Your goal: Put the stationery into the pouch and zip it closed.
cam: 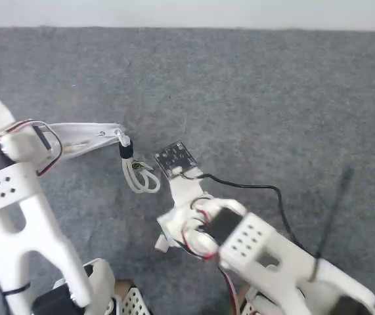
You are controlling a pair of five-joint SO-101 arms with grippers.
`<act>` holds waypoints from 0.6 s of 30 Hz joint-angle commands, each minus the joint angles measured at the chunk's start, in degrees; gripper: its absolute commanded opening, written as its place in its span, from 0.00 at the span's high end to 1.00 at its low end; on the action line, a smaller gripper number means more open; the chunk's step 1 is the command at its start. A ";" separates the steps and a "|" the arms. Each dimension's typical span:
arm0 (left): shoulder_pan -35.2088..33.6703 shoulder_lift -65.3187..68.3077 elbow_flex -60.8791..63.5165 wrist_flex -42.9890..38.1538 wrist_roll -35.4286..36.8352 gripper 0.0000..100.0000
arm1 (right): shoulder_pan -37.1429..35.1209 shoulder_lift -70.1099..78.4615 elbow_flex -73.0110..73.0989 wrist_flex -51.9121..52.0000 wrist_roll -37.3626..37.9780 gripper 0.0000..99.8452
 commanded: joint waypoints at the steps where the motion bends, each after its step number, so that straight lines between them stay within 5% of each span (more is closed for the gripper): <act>1: -0.79 0.62 0.75 -1.85 0.79 0.99 | 0.84 9.45 -6.42 -2.24 -5.01 0.74; 14: -0.79 0.62 1.01 -1.76 0.62 0.99 | 2.42 35.56 -20.48 -2.07 -13.80 0.74; 18: -0.79 0.62 1.01 -1.67 0.53 0.99 | 4.79 37.49 -22.42 -2.07 -13.71 0.87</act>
